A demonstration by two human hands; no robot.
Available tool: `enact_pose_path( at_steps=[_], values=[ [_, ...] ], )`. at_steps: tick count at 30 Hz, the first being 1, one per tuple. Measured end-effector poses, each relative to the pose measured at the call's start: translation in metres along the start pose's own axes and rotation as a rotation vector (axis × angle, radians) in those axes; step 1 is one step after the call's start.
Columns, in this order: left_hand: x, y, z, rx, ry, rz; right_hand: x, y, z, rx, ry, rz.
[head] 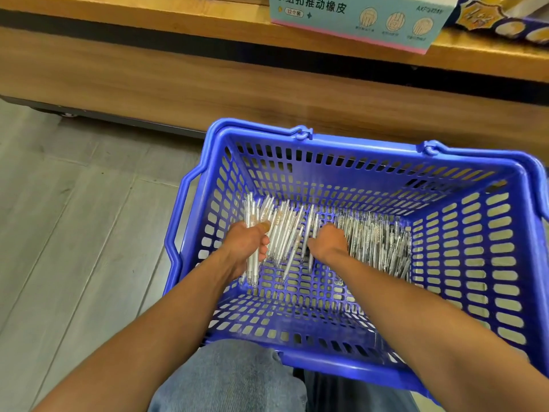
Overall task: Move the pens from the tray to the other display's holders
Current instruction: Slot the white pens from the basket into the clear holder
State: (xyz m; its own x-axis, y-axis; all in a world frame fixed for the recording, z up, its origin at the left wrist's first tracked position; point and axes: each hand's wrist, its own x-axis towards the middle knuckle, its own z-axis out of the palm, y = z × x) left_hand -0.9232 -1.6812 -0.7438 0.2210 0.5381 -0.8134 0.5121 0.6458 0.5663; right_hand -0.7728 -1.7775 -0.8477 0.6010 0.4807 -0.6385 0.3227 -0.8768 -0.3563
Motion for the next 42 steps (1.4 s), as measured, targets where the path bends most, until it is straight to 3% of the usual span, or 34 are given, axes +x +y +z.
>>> enact_pose_path(
  at_steps=[8,13,16,19,24,28,30,31,34,37,42],
  values=[
    [0.002,-0.002,-0.001,0.010,-0.019,0.013,0.003,0.003,-0.002,-0.031,0.009,0.008],
    [0.004,-0.001,-0.002,-0.002,-0.023,0.000,-0.019,-0.012,-0.010,0.299,0.053,-0.152],
    [0.004,-0.001,-0.001,-0.018,0.003,0.024,-0.045,-0.029,-0.016,0.644,-0.157,-0.273],
    [0.002,0.003,0.000,-0.016,-0.002,0.062,-0.062,-0.043,-0.018,0.822,-0.349,-0.350],
    [-0.002,0.002,0.000,0.017,-0.079,0.080,-0.064,-0.050,-0.013,0.895,-0.434,-0.397],
    [0.007,-0.001,-0.002,0.024,0.041,0.036,-0.043,-0.041,-0.019,0.853,-0.566,-0.353],
    [0.007,0.001,-0.003,-0.054,0.039,0.008,-0.025,-0.031,-0.020,0.839,-0.473,-0.263],
    [0.006,0.002,-0.004,-0.069,0.037,-0.003,-0.016,-0.025,-0.019,0.776,-0.350,-0.214],
    [0.004,0.000,-0.002,-0.069,0.025,-0.002,0.007,-0.008,-0.008,0.356,0.004,-0.096],
    [0.004,-0.001,-0.001,-0.065,0.021,0.001,0.011,-0.008,-0.002,0.175,0.042,-0.032],
    [0.006,-0.001,-0.003,-0.088,0.014,-0.027,0.011,-0.012,-0.001,0.115,0.064,-0.021]
  ],
)
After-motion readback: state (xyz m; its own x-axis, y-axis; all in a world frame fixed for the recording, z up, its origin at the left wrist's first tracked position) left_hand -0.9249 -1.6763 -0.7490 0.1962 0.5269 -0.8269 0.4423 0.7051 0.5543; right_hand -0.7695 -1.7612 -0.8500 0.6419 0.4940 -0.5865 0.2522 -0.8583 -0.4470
